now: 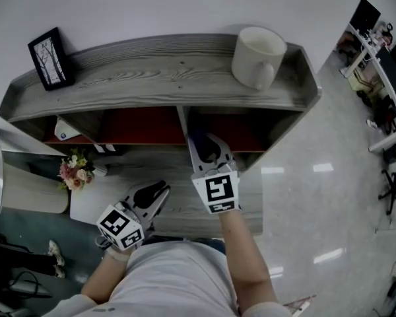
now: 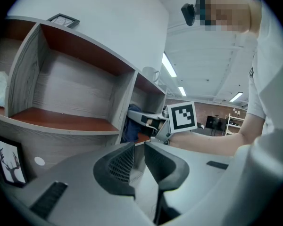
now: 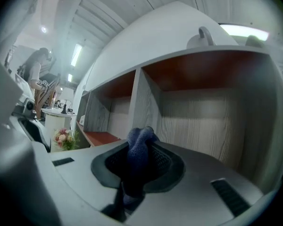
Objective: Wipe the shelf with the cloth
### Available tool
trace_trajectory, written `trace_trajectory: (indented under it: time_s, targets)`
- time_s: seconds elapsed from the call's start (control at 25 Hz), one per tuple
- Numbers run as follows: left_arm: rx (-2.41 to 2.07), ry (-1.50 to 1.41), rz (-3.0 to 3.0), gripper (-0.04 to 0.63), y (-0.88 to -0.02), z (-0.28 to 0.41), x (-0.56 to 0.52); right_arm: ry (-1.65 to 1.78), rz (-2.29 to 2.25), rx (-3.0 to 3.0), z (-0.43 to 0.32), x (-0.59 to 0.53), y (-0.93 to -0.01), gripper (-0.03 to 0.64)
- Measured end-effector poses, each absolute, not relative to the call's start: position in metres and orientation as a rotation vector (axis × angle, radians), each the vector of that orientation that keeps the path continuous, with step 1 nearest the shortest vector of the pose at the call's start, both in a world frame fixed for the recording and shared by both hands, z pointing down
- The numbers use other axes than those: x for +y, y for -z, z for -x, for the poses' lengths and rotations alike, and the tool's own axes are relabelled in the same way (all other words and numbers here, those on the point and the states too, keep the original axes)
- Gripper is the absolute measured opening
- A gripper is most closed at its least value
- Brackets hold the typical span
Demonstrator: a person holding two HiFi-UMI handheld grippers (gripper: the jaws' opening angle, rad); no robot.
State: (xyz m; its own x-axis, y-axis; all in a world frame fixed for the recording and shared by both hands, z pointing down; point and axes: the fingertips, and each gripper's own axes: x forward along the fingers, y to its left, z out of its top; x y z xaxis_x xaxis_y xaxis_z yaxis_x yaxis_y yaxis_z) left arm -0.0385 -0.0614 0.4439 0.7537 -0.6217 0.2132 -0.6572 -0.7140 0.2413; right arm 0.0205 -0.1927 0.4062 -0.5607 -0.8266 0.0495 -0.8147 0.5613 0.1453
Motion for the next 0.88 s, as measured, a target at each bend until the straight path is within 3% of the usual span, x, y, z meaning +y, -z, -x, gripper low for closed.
trace_trajectory:
  time_s: [0.4,0.88]
  targets:
    - [-0.997,-0.174,-2.646,0.052,-0.446,0.040,-0.062,-0.049,-1.242,-2.552,-0.019,-0.196,-0.489,0.064]
    - [-1.034,-0.177,-2.629,0.052,-0.445,0.049,-0.065,-0.002,-1.175,-2.449,-0.021,-0.237,-0.490,0.064]
